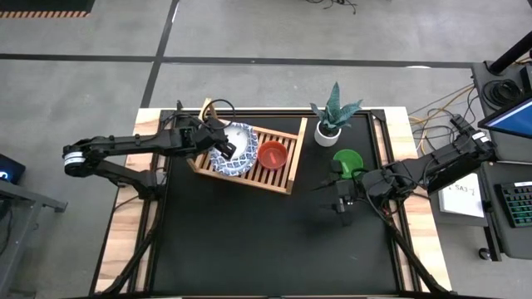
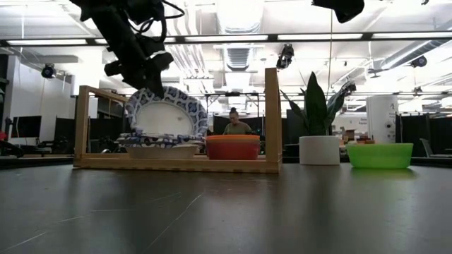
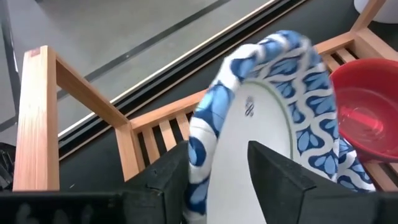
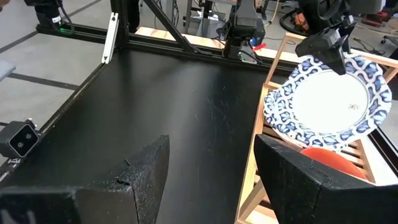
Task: Place and stack bowls onto a shelf
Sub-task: Stack the white patterned bowl on the white patterned bowl on the shelf
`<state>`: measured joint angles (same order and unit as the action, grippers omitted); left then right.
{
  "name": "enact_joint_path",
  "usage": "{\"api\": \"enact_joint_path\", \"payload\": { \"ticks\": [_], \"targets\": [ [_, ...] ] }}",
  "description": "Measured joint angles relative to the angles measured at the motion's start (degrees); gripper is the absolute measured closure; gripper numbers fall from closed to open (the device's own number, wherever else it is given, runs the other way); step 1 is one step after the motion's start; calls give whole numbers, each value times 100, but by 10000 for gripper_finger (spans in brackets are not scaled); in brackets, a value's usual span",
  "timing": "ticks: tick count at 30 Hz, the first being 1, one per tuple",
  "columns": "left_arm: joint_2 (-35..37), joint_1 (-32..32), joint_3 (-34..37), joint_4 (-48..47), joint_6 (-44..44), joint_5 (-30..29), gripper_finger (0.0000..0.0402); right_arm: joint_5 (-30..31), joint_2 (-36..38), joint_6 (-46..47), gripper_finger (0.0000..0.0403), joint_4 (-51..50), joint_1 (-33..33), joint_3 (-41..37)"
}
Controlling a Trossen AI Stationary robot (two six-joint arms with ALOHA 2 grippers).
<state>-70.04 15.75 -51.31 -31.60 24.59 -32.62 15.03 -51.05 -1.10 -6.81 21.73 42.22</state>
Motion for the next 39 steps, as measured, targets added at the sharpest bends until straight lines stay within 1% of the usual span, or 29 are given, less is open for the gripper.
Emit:
{"api": "enact_joint_path", "payload": {
  "ticks": [7, 11, 16, 18, 20, 23, 26, 30, 32, 35, 39],
  "targets": [
    [69, 0, 0, -32, -10, -2, 224, 2, 0, 55, 179, -22, 0, 0],
    [184, 0, 0, -36, -29, -2, 214, 4, 0, 50, 179, -22, 1, 0],
    [348, 0, -15, -15, -25, -6, 212, 29, 0, 48, 179, -25, 1, 0],
    [377, 0, -141, -14, -49, -58, 212, 112, 0, 47, 179, -26, 1, 0],
    [389, 0, -301, 77, -248, -229, 214, 193, 0, 46, 179, -26, 1, 0],
    [324, 16, -408, 511, -666, -537, 224, 210, 0, 9, 179, -27, -1, 0],
    [141, 83, -411, 777, -945, -585, 240, 210, 0, 7, 179, -29, -1, 0],
    [-175, 125, -411, 712, -953, -613, 261, 210, 0, 7, 179, -45, -1, 0],
    [-387, 131, -411, 723, -983, -842, 269, 210, 0, -2, 179, -44, -1, 0],
    [-811, 185, -411, 790, -1058, -1381, 280, 210, 0, -48, 179, -41, -1, 0],
    [-1441, 289, -407, 952, -1056, -1493, 291, 210, 0, -57, 179, -39, -1, 0]
  ]
}}
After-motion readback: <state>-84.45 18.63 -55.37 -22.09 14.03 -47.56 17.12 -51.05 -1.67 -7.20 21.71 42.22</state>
